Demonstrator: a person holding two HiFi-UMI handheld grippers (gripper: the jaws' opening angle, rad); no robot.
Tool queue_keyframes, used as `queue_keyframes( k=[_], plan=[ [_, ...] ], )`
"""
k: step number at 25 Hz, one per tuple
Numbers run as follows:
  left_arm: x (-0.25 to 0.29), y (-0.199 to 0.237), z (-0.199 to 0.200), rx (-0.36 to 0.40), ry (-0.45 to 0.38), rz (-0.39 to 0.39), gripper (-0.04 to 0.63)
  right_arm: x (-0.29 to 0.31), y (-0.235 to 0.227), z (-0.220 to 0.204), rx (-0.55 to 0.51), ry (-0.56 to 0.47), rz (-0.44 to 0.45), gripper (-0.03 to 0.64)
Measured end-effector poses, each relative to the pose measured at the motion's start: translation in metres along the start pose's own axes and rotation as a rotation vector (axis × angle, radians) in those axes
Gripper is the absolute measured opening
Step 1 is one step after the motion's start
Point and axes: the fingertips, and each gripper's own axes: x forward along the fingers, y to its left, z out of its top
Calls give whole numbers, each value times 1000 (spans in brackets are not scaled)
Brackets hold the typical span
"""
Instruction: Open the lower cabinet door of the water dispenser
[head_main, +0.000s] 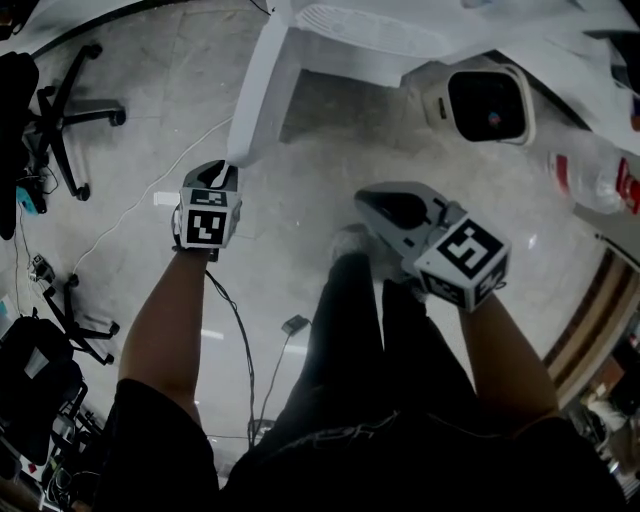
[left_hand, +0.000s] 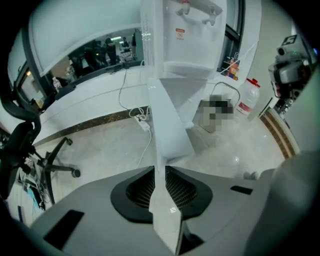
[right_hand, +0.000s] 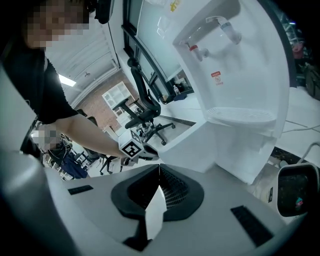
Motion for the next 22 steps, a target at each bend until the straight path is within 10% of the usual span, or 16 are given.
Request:
queue_keyframes(
  k=[8,16,22],
  plan=[
    [-28,-37,-33,-320,-28,-95,63,-24,10,8,-12,-41,-14,14],
    [-166,-138,24,-354,-334,-299,44,-87,62,-1,-82,-122,-18,14],
    [-298,-226,44,-401,-518,-447,20,-176,141,7,70,-270,29,14]
  ],
)
